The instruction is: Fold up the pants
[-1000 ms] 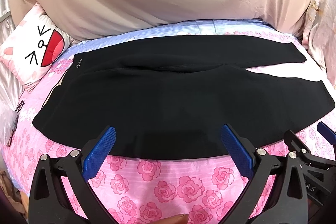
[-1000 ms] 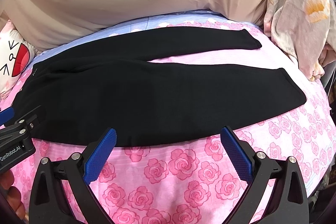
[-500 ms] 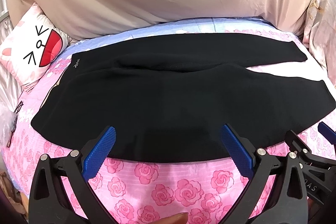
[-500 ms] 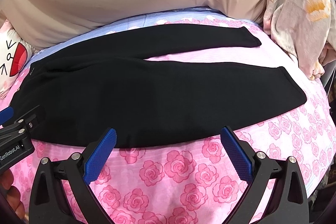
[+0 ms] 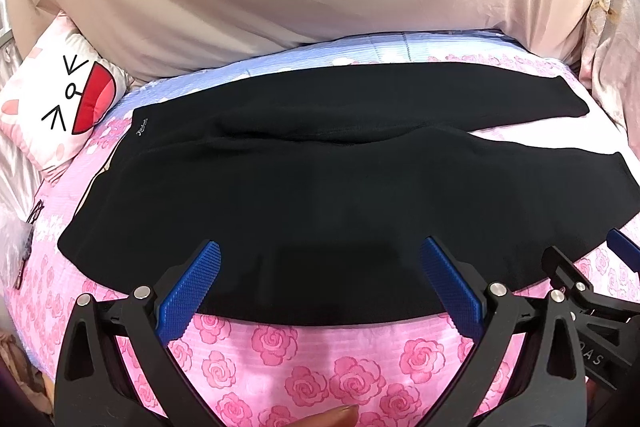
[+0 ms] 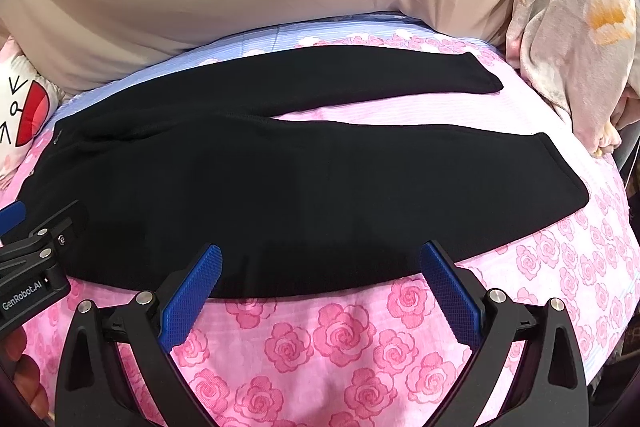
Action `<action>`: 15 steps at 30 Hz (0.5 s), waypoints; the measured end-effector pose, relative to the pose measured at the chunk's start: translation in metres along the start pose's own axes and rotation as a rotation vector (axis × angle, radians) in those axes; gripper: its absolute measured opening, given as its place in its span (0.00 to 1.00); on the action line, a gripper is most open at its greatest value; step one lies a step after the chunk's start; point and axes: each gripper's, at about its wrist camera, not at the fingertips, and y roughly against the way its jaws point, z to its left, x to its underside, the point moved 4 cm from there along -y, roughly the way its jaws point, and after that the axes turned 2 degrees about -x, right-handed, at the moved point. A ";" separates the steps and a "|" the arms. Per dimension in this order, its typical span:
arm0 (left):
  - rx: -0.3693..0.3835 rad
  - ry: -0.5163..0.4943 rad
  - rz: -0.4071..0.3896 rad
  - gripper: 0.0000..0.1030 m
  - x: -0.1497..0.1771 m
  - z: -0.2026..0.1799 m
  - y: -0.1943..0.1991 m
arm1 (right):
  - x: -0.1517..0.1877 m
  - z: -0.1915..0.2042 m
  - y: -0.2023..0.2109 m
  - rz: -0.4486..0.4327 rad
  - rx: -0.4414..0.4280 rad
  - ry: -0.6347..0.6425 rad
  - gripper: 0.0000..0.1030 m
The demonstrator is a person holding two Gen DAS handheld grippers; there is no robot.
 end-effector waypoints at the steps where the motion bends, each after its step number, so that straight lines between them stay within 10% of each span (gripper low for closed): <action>1: 0.001 0.002 0.002 0.95 0.000 0.000 -0.001 | 0.000 0.000 -0.001 0.001 -0.002 -0.003 0.95; 15: 0.006 0.004 -0.001 0.95 -0.003 0.001 -0.002 | -0.002 -0.001 -0.002 0.001 -0.001 -0.003 0.95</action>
